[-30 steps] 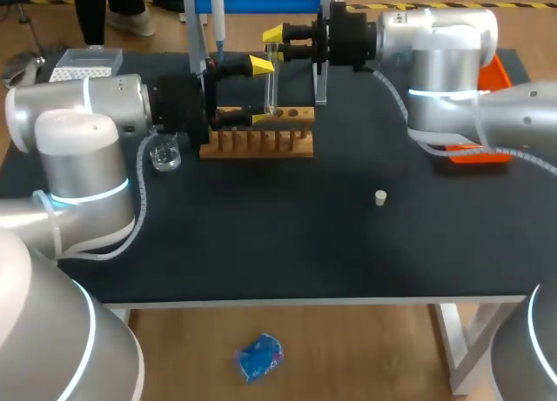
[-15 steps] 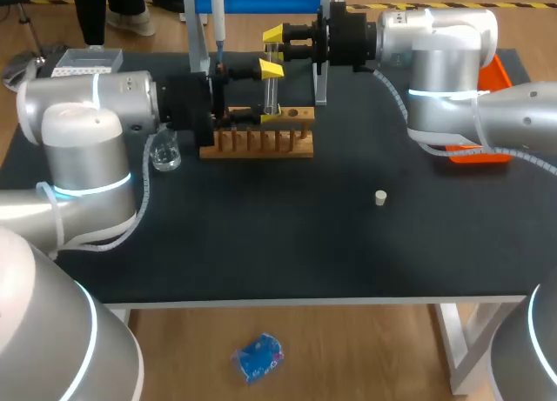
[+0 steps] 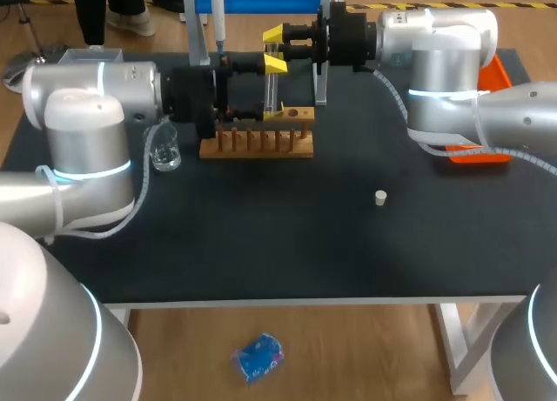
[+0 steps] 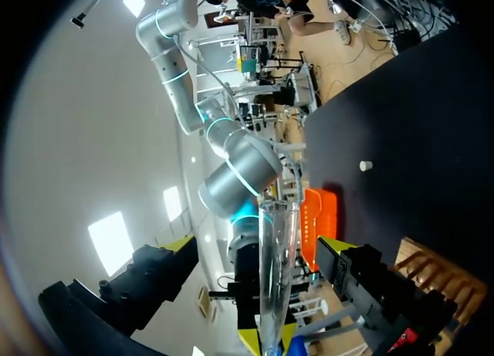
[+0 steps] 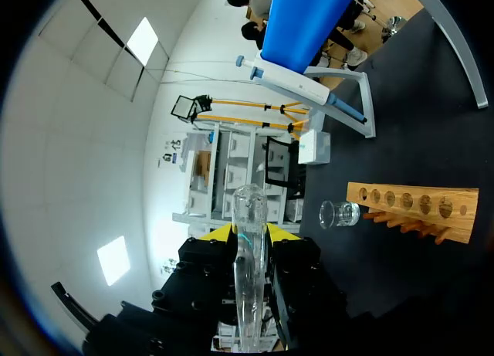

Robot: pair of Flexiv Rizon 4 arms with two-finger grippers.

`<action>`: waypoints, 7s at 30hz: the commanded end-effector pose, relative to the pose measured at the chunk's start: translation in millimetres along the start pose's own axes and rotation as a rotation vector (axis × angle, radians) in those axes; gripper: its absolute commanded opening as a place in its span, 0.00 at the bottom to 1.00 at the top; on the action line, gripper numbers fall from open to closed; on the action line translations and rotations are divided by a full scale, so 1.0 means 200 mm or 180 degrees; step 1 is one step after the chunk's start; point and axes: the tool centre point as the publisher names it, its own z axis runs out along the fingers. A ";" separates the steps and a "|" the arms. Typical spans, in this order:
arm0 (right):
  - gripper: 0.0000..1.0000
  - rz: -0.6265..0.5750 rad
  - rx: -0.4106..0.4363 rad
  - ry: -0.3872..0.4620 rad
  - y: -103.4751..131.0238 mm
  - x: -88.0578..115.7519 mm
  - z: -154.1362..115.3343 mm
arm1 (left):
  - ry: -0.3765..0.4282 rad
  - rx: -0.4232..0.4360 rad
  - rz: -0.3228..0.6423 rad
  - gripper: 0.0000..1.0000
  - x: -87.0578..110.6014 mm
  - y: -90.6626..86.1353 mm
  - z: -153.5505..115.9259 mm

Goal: Invert the test tube, pick up the pipette, mount the tip to pipette, aspirate from beaker and dispense into the tube, eject the tip, return the pipette, and cap with the stopper.

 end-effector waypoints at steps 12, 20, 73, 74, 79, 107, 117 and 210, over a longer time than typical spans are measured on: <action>0.00 0.0000 0.0005 -0.0006 0.00 0.00 0.00 | 0.0035 0.0044 -0.0004 0.00 0.02 0.00 0.00; 0.00 0.0000 0.0005 -0.0006 0.00 0.00 0.00 | 0.0051 0.0061 -0.0006 0.00 0.02 0.00 0.00; 1.00 -0.1376 -0.0181 -0.0205 0.02 0.01 -0.34 | 0.0046 0.0078 -0.0007 0.00 0.02 0.00 0.00; 1.00 -0.1376 -0.0181 -0.0205 0.02 0.01 -0.34 | 0.0046 0.0078 -0.0007 0.00 0.02 0.00 0.00; 1.00 -0.1376 -0.0181 -0.0205 0.02 0.01 -0.34 | 0.0046 0.0078 -0.0007 0.00 0.02 0.00 0.00; 1.00 -0.3503 0.0210 -0.0633 -0.02 -0.16 -0.50 | 0.0046 0.0078 -0.0007 0.00 0.02 0.00 0.00; 1.00 -0.4354 0.0138 -0.0156 -0.05 -0.31 -0.46 | 0.0046 0.0078 -0.0007 0.00 0.02 0.00 0.00; 1.00 -0.5099 0.0454 -0.0340 -0.01 -0.52 -0.51 | 0.0088 -0.0265 -0.3603 0.00 -0.12 0.20 -0.02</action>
